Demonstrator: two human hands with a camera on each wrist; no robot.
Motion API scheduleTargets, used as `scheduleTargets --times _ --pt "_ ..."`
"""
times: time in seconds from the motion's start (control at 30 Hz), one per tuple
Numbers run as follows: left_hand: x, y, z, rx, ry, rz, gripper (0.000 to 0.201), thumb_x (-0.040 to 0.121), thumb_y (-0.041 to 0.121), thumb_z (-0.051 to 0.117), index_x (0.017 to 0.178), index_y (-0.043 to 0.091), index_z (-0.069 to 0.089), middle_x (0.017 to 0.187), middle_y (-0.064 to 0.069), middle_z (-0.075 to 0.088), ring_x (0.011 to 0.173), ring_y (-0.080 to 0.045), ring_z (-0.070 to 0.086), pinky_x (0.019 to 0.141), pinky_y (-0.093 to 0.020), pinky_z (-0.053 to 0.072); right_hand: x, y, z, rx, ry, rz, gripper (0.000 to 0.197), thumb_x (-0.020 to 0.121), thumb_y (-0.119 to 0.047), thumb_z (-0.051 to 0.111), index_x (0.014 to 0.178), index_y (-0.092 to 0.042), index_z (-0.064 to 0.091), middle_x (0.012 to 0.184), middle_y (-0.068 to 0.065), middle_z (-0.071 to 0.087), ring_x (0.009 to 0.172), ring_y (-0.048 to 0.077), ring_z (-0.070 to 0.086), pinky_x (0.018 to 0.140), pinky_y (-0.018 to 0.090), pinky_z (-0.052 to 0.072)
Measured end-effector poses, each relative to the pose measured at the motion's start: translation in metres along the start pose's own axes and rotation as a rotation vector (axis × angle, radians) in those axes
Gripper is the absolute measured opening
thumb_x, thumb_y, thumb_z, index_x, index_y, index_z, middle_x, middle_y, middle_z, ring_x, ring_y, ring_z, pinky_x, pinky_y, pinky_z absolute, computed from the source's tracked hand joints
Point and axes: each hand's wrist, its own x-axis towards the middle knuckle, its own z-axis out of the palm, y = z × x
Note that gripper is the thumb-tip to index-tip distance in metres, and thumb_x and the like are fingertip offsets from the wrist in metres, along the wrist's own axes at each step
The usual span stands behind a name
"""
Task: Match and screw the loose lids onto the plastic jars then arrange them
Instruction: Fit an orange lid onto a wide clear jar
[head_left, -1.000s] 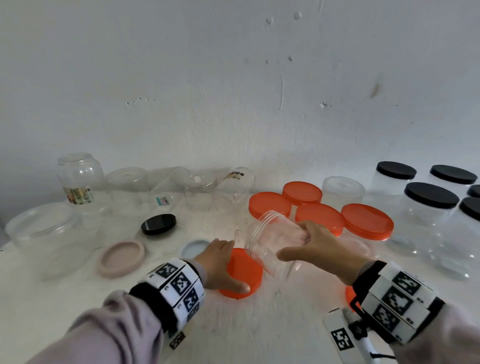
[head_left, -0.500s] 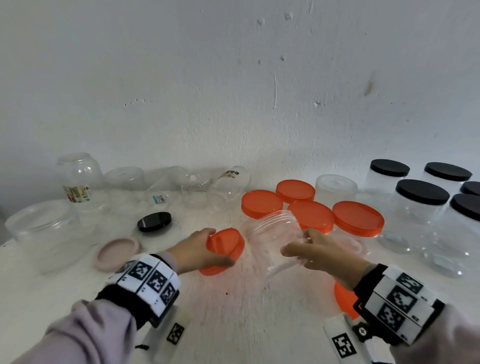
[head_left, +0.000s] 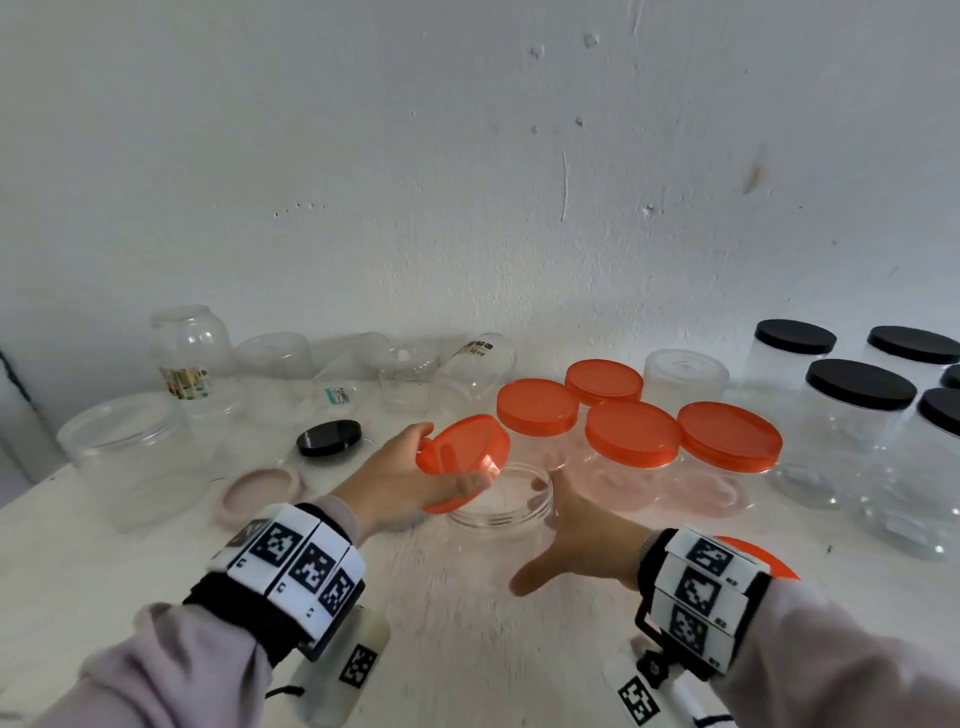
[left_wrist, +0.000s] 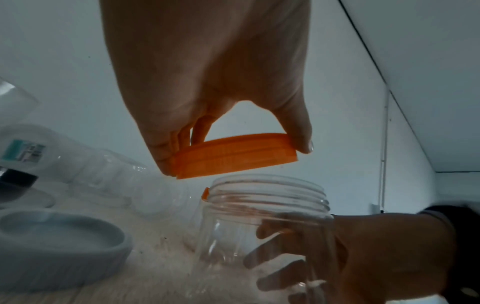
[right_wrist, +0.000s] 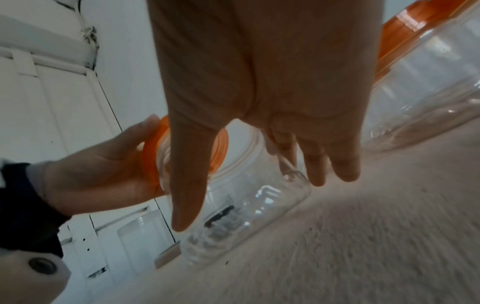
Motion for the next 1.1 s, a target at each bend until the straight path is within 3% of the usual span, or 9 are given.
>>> scheduleTargets --times 0.07,0.2,0.3,0.6,0.83,0.93,1.1 --pt "-0.004 0.003 0.003 0.068 -0.009 0.014 0.127 0.047 0.072 0.077 0.149 0.021 0.020 0.145 0.003 0.038 0.119 -0.011 0.043 0.093 -0.024 0.035 0.001 0.001 0.003 -0.031 -0.014 -0.016 0.121 0.060 -0.014 0.089 0.146 -0.024 0.005 0.112 -0.022 0.038 0.116 0.008 0.034 0.099 0.022 0.030" --pt "-0.010 0.009 0.008 0.207 -0.033 0.061 0.117 0.058 0.062 0.078 0.150 0.019 0.019 0.149 0.003 0.029 0.125 -0.010 0.037 0.099 -0.022 0.033 0.002 0.002 0.005 -0.054 -0.034 -0.035 0.116 0.061 -0.014 0.089 0.146 -0.025 0.010 0.133 -0.010 0.041 0.121 0.010 0.038 0.100 0.026 0.034" --pt "-0.012 0.011 0.011 0.269 -0.072 0.095 0.112 0.062 0.054 0.080 0.149 0.019 0.019 0.148 0.005 0.027 0.124 -0.007 0.035 0.100 -0.020 0.032 0.003 0.005 0.007 -0.062 -0.042 -0.023 0.111 0.062 -0.016 0.088 0.146 -0.025 0.015 0.138 -0.008 0.044 0.121 0.011 0.041 0.097 0.026 0.036" --pt "-0.013 0.021 0.022 0.440 -0.160 0.124 0.111 0.067 0.052 0.079 0.150 0.017 0.014 0.152 0.004 0.021 0.135 -0.013 0.029 0.107 -0.026 0.029 0.004 0.008 0.007 -0.131 -0.008 0.013 0.118 0.058 -0.031 0.090 0.147 -0.029 0.012 0.140 -0.006 0.042 0.129 0.018 0.038 0.109 0.042 0.033" --pt "-0.016 0.010 0.025 0.408 -0.145 0.124 0.118 0.063 0.053 0.081 0.151 0.019 0.011 0.154 0.005 0.015 0.137 -0.012 0.026 0.108 -0.025 0.027 0.006 0.007 0.006 -0.172 -0.009 0.036 0.118 0.058 -0.035 0.090 0.146 -0.030 0.012 0.142 -0.005 0.041 0.131 0.020 0.038 0.108 0.041 0.033" --pt "-0.016 0.006 0.026 0.352 -0.151 0.119 0.126 0.060 0.054 0.082 0.152 0.023 0.002 0.155 0.007 0.012 0.139 -0.012 0.023 0.106 -0.024 0.024 0.005 0.006 0.004 -0.171 -0.021 0.058 0.118 0.058 -0.032 0.090 0.147 -0.029 0.012 0.144 -0.005 0.038 0.134 0.021 0.036 0.108 0.038 0.032" --pt "-0.017 -0.010 0.020 0.220 -0.203 0.008 0.139 0.059 0.045 0.087 0.150 0.023 -0.016 0.157 0.003 0.010 0.141 -0.016 0.019 0.111 -0.031 0.020 -0.006 -0.016 -0.017 -0.194 -0.060 0.061 0.125 0.058 -0.029 0.090 0.148 -0.034 0.004 0.156 -0.004 0.019 0.140 0.021 0.024 0.112 0.042 0.023"
